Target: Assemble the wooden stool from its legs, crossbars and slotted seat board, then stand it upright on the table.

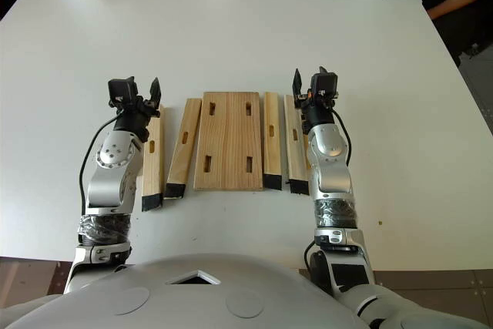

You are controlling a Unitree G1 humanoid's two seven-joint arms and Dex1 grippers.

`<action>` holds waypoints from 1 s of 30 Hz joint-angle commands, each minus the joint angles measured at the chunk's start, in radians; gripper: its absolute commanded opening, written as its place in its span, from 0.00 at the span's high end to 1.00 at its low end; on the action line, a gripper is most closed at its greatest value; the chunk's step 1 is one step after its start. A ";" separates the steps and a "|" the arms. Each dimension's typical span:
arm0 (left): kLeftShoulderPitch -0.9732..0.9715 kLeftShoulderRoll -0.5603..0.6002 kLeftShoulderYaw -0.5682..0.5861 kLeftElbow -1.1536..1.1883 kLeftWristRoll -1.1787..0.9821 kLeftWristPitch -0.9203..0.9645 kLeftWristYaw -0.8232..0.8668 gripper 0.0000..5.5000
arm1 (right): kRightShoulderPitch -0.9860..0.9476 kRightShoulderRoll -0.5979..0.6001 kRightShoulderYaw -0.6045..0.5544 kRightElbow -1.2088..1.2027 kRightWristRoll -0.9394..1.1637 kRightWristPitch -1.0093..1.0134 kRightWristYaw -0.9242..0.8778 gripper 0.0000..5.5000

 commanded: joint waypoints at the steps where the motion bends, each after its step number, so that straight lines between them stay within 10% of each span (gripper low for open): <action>1: -0.024 -0.001 0.002 0.021 -0.002 -0.001 0.000 0.49 | -0.031 -0.006 -0.006 0.027 -0.004 -0.017 -0.004 0.48; 30: 0.116 0.043 0.047 -0.159 -0.126 0.156 -0.103 0.49 | 0.010 0.008 -0.005 0.049 -0.032 -0.044 -0.036 0.48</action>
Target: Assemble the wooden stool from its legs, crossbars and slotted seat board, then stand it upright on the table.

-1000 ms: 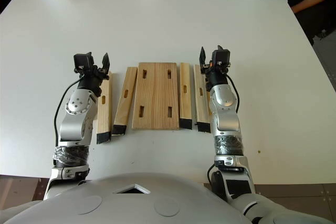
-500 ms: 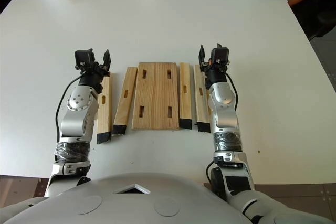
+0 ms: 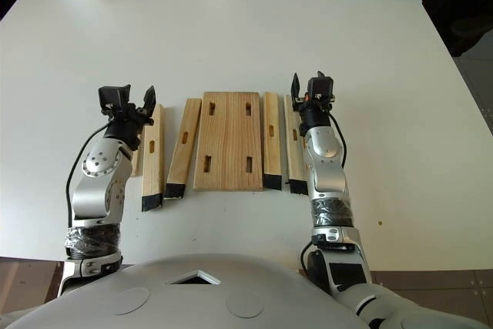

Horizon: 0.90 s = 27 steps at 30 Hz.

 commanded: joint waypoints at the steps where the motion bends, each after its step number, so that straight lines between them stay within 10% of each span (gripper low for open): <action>1: 0.046 0.029 0.017 -0.066 -0.047 0.073 -0.044 0.49 | 0.018 -0.003 -0.010 -0.012 -0.003 -0.009 -0.016 0.48; 13: 0.410 0.265 0.088 -0.561 -0.094 0.509 -0.157 0.49 | 0.159 0.034 -0.024 -0.125 -0.011 -0.008 -0.097 0.48; 27: 0.551 0.267 0.069 -0.539 -0.076 0.568 -0.143 0.49 | 0.191 0.026 -0.041 -0.163 -0.011 0.012 -0.107 0.48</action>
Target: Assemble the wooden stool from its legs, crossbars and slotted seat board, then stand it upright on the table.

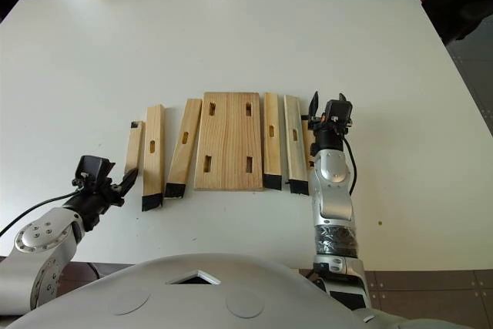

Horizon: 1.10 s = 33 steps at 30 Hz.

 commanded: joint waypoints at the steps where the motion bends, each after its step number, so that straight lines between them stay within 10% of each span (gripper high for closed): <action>1: 0.006 -0.006 -0.012 0.075 0.014 -0.025 0.000 0.49 | -0.001 -0.003 0.002 -0.010 -0.003 0.016 0.003 0.48; 20: 0.020 -0.023 -0.033 0.396 0.013 -0.247 -0.023 0.76 | -0.037 -0.033 -0.001 -0.005 0.002 0.043 0.039 0.48; 33: -0.620 0.121 0.130 0.165 -0.196 -0.379 -0.119 0.76 | -0.153 -0.146 -0.130 -0.160 0.369 0.217 0.308 0.48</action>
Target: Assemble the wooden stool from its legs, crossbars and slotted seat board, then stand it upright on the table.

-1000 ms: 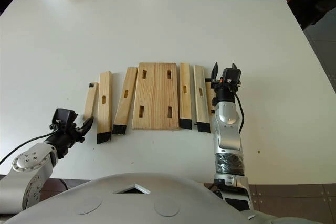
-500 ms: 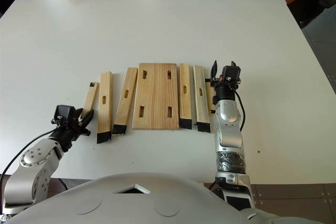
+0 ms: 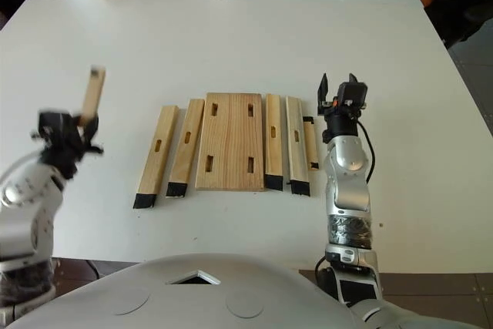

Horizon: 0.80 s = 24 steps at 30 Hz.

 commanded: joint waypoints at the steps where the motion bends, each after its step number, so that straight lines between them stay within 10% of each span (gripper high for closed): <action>1: -0.123 0.017 -0.032 -0.132 -0.126 0.051 -0.049 0.76 | -0.067 -0.056 -0.053 -0.107 0.282 0.183 0.178 0.48; 8: -0.175 -0.006 -0.083 -0.193 -0.669 0.157 -0.259 0.76 | -0.112 -0.292 0.016 -0.469 0.941 0.634 0.568 0.48; 24: -0.197 0.108 -0.138 -0.116 -0.815 0.206 -0.426 0.76 | -0.315 -0.401 0.031 -0.349 1.133 0.805 0.665 0.48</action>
